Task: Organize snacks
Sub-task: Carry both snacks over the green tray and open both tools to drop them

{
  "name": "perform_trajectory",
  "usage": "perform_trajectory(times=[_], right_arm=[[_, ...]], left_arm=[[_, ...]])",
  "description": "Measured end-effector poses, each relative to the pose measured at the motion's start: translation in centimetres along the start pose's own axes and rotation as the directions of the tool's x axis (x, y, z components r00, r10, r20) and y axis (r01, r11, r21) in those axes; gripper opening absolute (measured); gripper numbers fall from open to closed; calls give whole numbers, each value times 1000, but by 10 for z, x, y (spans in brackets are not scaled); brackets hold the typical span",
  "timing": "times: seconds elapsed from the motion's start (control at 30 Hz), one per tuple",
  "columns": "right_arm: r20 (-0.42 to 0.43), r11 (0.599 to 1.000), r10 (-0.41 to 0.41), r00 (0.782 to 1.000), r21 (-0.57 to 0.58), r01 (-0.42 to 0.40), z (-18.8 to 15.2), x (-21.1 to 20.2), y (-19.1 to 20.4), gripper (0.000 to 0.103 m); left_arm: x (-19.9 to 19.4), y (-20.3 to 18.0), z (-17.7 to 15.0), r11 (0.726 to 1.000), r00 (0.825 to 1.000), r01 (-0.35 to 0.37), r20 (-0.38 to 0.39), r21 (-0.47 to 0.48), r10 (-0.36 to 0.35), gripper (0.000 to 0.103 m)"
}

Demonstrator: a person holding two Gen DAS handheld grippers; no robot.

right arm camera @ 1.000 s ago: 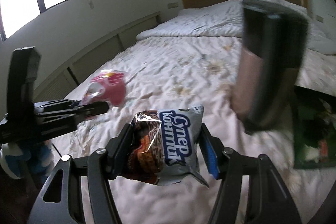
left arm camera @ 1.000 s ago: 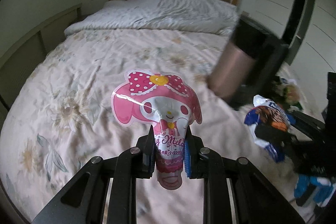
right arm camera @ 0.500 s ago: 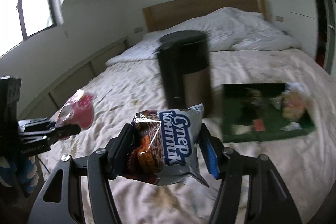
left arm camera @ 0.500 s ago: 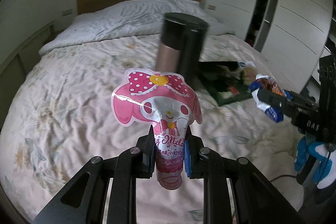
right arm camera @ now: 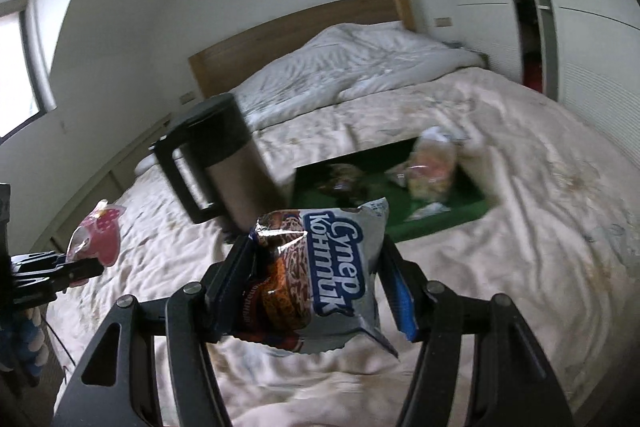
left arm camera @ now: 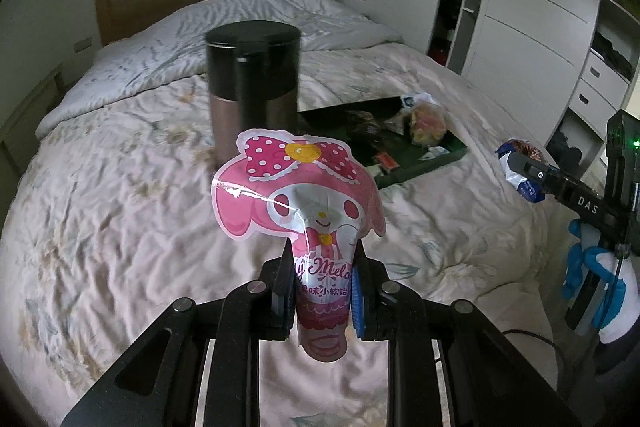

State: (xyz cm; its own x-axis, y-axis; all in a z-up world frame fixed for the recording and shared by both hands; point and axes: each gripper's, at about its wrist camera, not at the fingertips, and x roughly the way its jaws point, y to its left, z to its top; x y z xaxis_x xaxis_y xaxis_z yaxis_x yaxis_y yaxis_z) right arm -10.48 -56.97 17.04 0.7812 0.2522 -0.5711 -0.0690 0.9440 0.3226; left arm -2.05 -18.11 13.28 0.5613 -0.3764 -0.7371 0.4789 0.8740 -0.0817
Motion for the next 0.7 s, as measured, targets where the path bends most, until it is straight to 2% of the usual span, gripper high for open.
perform_trajectory(times=[0.33,0.7], right_arm=[[3,999,-41,999,17,41,10,7,-38,68],[-21,1000,-28,999,-5,28,28,59,-51,68]], left_arm=[[41,-32,23,999,999,31,-45,11,-31,18],[116,-65,66,999,995,45,-87,30,-42,19]])
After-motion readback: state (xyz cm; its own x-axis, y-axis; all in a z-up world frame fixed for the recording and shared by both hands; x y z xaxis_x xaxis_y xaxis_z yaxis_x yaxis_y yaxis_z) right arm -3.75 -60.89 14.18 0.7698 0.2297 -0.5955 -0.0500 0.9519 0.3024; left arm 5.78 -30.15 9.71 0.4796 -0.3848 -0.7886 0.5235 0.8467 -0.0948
